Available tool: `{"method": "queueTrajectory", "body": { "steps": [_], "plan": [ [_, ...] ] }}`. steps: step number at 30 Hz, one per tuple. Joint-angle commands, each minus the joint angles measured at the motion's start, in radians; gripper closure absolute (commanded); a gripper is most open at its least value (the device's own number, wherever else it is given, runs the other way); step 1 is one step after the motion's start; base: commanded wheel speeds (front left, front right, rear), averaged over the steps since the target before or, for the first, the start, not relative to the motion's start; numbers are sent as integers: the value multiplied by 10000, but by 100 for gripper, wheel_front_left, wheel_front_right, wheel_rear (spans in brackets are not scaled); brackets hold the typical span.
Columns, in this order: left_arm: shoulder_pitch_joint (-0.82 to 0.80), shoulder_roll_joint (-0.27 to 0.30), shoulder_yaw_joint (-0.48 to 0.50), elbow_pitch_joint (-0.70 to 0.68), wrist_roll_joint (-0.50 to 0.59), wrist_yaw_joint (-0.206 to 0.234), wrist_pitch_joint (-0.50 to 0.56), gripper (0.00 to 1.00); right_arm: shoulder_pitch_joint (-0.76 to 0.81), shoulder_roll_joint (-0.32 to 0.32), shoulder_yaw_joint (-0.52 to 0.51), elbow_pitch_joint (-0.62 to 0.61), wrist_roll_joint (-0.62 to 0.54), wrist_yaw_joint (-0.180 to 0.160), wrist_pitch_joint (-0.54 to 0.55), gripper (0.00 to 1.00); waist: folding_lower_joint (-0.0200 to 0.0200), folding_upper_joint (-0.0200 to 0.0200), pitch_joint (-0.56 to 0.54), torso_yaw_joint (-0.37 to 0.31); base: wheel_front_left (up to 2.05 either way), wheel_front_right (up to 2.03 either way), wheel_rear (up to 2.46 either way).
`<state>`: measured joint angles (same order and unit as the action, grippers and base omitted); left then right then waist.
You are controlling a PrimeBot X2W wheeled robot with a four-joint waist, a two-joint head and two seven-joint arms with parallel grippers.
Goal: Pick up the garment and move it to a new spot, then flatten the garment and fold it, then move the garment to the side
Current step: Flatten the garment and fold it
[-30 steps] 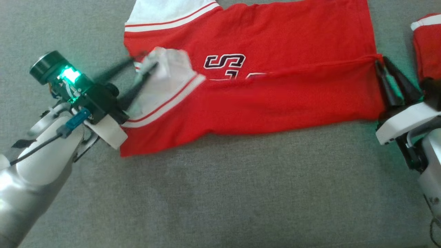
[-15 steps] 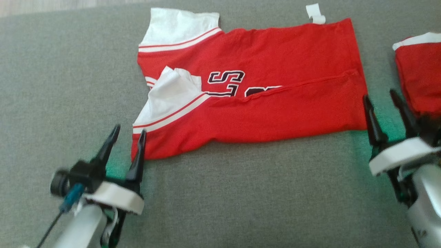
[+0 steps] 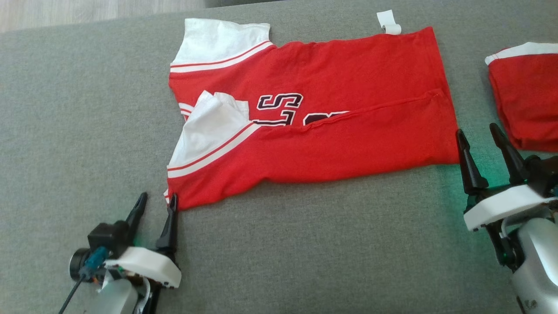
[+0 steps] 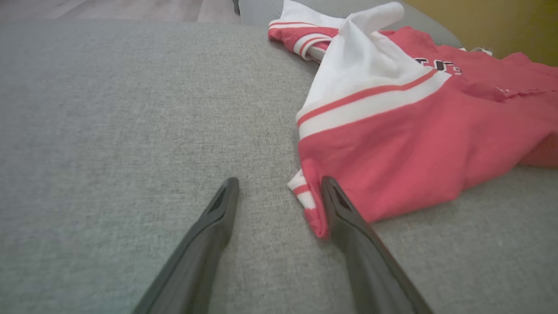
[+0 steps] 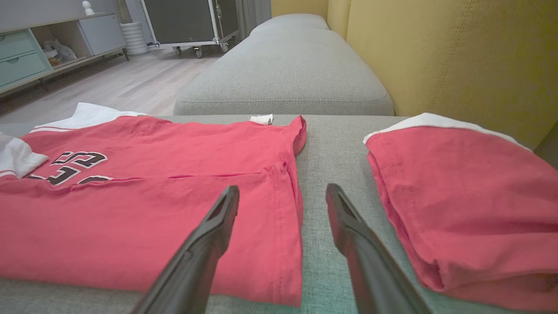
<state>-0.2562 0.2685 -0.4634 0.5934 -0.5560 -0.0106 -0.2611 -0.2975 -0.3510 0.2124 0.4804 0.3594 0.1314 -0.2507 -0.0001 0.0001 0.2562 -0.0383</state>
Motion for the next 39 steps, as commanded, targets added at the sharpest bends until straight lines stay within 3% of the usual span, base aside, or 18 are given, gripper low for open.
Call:
{"method": "queueTrajectory", "body": {
  "steps": [1,3,4,5,6,10,18,19,20,29,39],
  "plan": [
    [-205,82,130,245,-25,-86,95,18,63,-84,101,-173,-36,-7,-110,0,1,-1,6,13,0,0,0],
    [-272,16,14,417,8,-208,90,55,49,-56,109,16,28,-7,-110,0,1,-1,-4,52,0,0,0],
    [-300,-5,-59,464,59,-259,85,66,37,-37,108,159,66,-7,-110,0,1,-1,-19,79,0,0,0],
    [-305,-48,-124,493,74,-327,80,96,18,-18,111,312,93,-7,-110,0,1,-1,-41,113,0,0,0],
    [-298,-77,-214,518,102,-400,80,100,-10,11,95,489,138,-7,-104,0,1,-1,-68,144,0,0,0],
    [-279,-140,-503,325,249,-632,55,100,-144,182,94,1195,360,-7,126,0,1,-1,-199,286,0,0,0],
    [-197,181,-420,-795,1033,-291,-1,100,-537,450,225,2656,737,-7,1048,0,1,-1,-459,528,0,0,0],
    [-141,230,-364,-938,1101,-261,-2,100,-603,497,270,2746,824,-7,1140,16,1,-1,-495,541,0,0,0],
    [-79,280,-331,-1056,1176,-232,-3,100,-658,518,308,2809,891,-7,1205,98,1,-1,-529,555,0,0,0],
    [668,598,-36,-1747,1581,-22,-5,100,-123,-83,731,2628,1347,-7,1327,100,1,-1,-1178,586,0,0,0],
    [2273,925,-94,-2777,1644,332,111,100,1849,-1094,803,1020,2515,-7,1818,100,1,-1,-1870,490,0,0,0]
  ]
}}
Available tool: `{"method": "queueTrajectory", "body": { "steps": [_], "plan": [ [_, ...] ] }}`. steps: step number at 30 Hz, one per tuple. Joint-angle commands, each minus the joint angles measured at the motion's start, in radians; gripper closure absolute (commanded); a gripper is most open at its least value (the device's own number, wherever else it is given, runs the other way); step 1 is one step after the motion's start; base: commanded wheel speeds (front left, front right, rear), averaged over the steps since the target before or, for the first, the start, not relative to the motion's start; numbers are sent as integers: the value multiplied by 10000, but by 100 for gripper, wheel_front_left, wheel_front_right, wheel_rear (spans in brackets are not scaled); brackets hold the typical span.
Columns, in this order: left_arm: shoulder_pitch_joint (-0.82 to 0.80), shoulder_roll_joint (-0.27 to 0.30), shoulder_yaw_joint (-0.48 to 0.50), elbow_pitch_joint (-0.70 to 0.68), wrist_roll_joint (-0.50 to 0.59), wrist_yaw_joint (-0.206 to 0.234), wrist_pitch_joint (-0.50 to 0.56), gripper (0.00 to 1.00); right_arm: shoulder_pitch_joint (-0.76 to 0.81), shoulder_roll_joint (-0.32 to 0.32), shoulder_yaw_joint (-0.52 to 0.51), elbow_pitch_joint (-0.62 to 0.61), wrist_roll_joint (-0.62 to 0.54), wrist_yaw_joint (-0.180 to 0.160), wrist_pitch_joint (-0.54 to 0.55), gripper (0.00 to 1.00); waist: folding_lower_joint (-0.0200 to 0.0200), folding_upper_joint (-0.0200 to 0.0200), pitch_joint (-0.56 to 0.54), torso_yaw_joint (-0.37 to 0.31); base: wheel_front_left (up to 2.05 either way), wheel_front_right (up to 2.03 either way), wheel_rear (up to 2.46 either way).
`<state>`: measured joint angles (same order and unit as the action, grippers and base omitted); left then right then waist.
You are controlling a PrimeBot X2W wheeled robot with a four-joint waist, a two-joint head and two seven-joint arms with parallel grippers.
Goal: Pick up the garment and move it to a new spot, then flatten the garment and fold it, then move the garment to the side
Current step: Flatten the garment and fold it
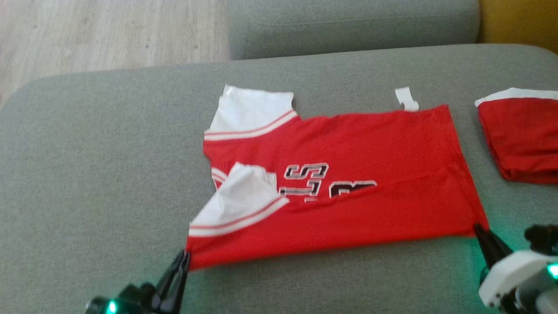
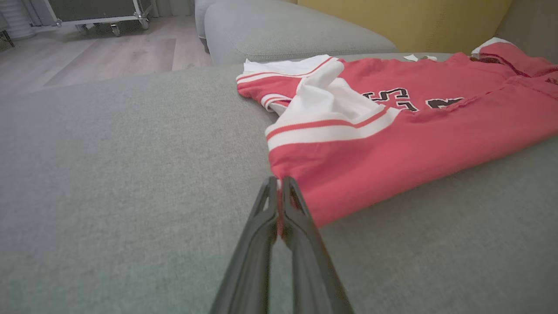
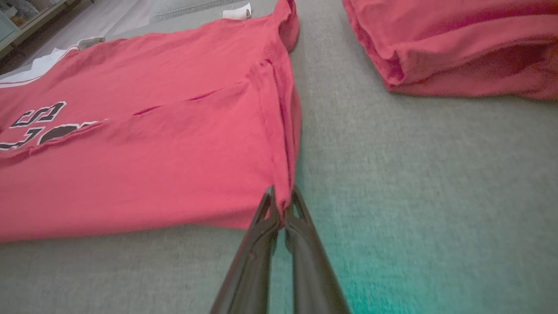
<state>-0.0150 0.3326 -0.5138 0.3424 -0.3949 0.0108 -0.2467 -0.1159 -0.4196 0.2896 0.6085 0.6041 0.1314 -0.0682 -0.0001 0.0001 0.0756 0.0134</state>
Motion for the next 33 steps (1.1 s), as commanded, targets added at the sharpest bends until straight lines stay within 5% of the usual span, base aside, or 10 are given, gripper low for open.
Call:
{"method": "queueTrajectory", "body": {
  "steps": [1,11,12,13,14,15,16,17,27,33],
  "plan": [
    [44,300,373,-392,24,163,10,100,259,-459,5,-455,136,-7,69,100,1,-1,-107,-41,0,0,0],
    [1251,381,54,-1160,-161,373,334,100,2309,-408,-970,-2084,-66,-7,510,100,1,-1,-362,-77,0,0,0],
    [1243,375,43,-1150,-172,377,353,100,2367,-356,-1060,-2179,-141,-7,579,94,1,-1,-364,-96,0,0,0],
    [1205,377,28,-1121,-156,386,373,100,2407,-300,-1148,-2266,-224,-7,651,60,1,-1,-363,-119,0,0,0],
    [1154,366,22,-1085,-146,404,387,100,2434,-246,-1212,-2356,-318,-7,730,5,1,-1,-357,-146,0,0,0],
    [1102,346,17,-1037,-145,423,407,62,2450,-185,-1281,-2451,-415,-7,800,0,1,-1,-350,-178,0,0,0],
    [1043,342,-4,-983,-115,444,441,4,2456,-117,-1363,-2558,-509,-7,851,0,1,-1,-344,-222,0,0,0],
    [977,336,-1,-949,-75,496,440,0,2461,-61,-1422,-2674,-594,-7,909,0,1,-1,-339,-274,0,0,0],
    [-1004,973,610,-1437,105,398,699,0,2288,460,-2159,-4122,-1506,-7,791,0,1,-1,63,-930,0,0,0],
    [-3568,1630,879,-1250,65,-461,1744,0,1848,674,-1985,-4651,-1832,-7,918,0,1,-1,719,-1507,0,0,0]
  ]
}}
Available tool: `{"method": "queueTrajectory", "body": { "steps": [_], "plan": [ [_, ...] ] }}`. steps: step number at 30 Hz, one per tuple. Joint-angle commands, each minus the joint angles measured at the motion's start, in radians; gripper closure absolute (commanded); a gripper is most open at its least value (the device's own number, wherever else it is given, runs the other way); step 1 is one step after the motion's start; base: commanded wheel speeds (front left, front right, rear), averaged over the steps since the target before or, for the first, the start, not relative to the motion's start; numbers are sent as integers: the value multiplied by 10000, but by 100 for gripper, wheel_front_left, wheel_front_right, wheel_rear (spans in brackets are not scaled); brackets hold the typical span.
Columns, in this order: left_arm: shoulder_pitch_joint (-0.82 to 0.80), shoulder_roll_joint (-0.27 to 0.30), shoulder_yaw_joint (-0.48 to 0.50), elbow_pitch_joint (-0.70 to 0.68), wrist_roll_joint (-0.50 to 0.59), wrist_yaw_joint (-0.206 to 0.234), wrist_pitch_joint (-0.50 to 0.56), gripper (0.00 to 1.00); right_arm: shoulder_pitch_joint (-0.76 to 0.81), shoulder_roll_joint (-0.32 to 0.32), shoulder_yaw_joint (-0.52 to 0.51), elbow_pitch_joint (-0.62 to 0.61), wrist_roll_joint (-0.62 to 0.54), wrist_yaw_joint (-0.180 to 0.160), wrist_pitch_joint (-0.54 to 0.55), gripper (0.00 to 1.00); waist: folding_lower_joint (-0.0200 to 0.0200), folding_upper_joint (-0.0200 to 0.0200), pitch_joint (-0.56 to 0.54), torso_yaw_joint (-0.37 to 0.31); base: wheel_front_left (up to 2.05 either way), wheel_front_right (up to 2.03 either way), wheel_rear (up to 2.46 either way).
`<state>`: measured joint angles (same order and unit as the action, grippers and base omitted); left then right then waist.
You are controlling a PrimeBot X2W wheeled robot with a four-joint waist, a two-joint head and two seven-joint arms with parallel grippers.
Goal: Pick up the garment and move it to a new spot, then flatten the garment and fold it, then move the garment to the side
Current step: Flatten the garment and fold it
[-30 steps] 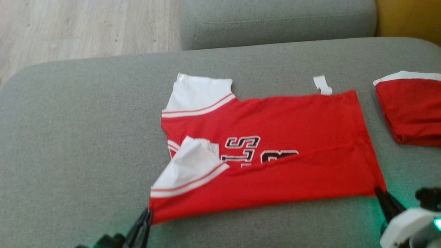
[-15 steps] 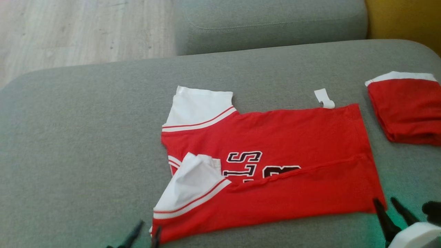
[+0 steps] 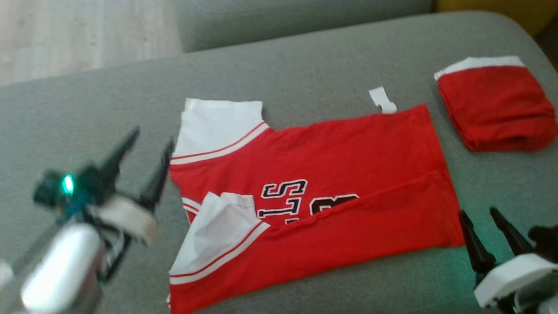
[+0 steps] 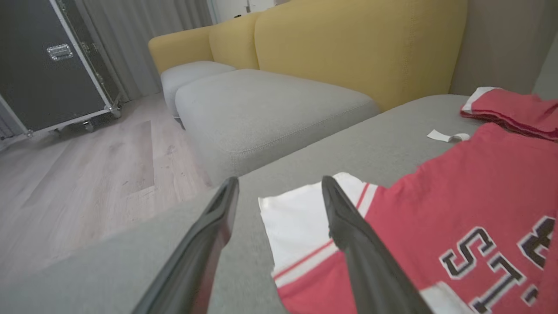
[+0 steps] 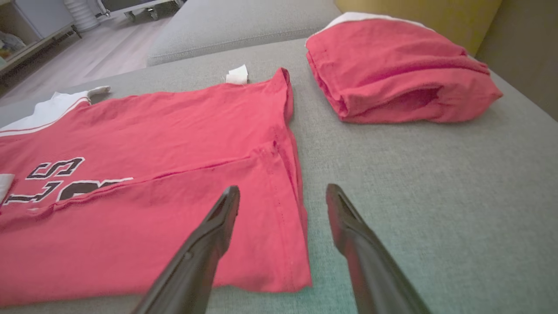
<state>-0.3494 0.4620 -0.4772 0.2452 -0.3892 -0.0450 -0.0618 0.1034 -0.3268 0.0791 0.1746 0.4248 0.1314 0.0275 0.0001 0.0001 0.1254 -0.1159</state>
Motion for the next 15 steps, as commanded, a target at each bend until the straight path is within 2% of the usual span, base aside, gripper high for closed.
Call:
{"method": "queueTrajectory", "body": {
  "steps": [1,6,10,15],
  "plan": [
    [-658,401,529,-128,-80,-90,135,0,-429,-223,134,-366,-70,-7,-37,0,-1,-1,342,-294,0,0,0],
    [-2848,660,295,933,-751,-719,1732,0,-843,-147,201,-618,-201,-7,-34,0,-1,-1,966,-661,0,0,0],
    [-4369,1005,-151,1850,-1276,-837,3141,0,-1174,-49,265,-688,-257,-7,-57,0,-1,-1,1429,-997,0,0,0],
    [-5923,1305,-860,2610,-2076,-853,4267,0,-1560,75,377,-614,-225,-7,-223,0,-1,-1,2101,-1277,0,0,0]
  ]
}}
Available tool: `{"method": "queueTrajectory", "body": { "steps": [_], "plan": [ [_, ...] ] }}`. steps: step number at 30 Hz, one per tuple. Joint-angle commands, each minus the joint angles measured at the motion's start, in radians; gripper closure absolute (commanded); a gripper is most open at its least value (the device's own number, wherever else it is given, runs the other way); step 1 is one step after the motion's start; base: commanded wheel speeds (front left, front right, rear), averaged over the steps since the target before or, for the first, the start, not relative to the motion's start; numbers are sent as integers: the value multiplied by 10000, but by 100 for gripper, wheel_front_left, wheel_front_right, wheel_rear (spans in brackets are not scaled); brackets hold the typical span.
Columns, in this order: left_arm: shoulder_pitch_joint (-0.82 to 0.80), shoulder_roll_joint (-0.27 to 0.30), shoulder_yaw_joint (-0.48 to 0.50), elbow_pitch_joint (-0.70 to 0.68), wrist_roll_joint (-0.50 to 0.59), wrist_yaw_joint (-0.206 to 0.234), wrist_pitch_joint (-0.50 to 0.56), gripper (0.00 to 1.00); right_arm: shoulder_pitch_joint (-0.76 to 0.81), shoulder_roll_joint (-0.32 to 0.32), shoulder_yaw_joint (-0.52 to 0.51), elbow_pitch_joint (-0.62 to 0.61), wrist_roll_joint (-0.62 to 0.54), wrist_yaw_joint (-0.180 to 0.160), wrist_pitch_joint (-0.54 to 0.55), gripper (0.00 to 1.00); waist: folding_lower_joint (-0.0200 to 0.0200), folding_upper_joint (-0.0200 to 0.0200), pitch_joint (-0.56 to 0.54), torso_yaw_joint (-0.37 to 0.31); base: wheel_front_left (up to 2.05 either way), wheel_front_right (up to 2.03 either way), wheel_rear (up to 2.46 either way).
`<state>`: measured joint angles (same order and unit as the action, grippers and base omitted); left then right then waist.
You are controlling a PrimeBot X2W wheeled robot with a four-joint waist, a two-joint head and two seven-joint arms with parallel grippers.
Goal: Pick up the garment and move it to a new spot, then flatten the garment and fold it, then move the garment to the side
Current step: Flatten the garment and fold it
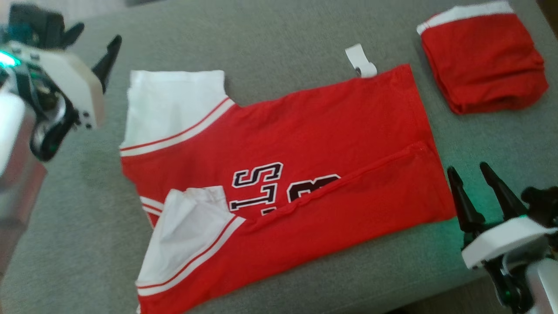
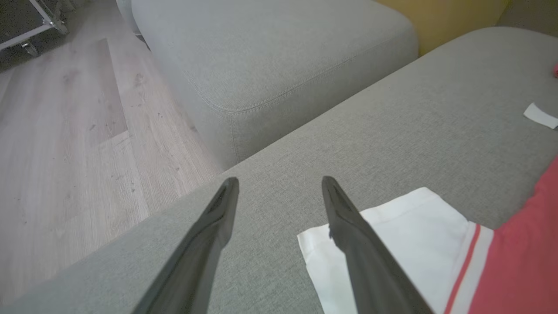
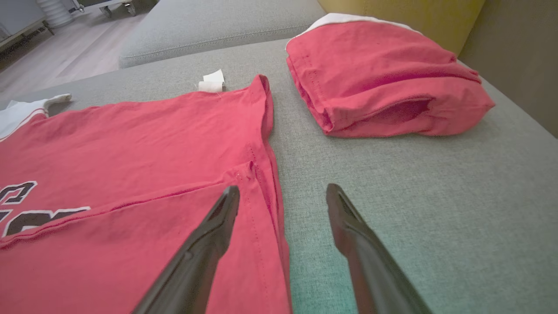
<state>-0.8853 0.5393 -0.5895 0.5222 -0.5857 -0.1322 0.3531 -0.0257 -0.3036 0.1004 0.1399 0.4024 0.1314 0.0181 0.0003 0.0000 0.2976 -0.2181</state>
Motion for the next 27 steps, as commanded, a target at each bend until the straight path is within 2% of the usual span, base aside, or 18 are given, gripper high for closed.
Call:
{"method": "queueTrajectory", "body": {
  "steps": [1,7,12,26,27],
  "plan": [
    [-786,575,76,-13,-293,19,346,0,-330,-120,203,-227,-11,-7,-167,0,-3,0,469,-301,0,0,0],
    [-1675,844,-789,902,-1077,17,1936,0,-682,-33,383,24,33,-7,-448,0,-3,0,936,-520,0,0,0],
    [-1805,989,-1169,1383,-1443,17,2409,0,-952,96,562,240,18,-7,-613,0,-3,0,1149,-681,0,0,0],
    [-1810,1117,-2551,1155,-1938,16,1694,0,-1118,65,461,487,-12,-7,-745,0,-3,0,1292,-663,0,0,0],
    [-1851,1175,-2734,1059,-1872,16,1471,9,-1147,65,462,476,-16,-7,-728,0,-3,0,1312,-662,0,0,0]
  ]
}}
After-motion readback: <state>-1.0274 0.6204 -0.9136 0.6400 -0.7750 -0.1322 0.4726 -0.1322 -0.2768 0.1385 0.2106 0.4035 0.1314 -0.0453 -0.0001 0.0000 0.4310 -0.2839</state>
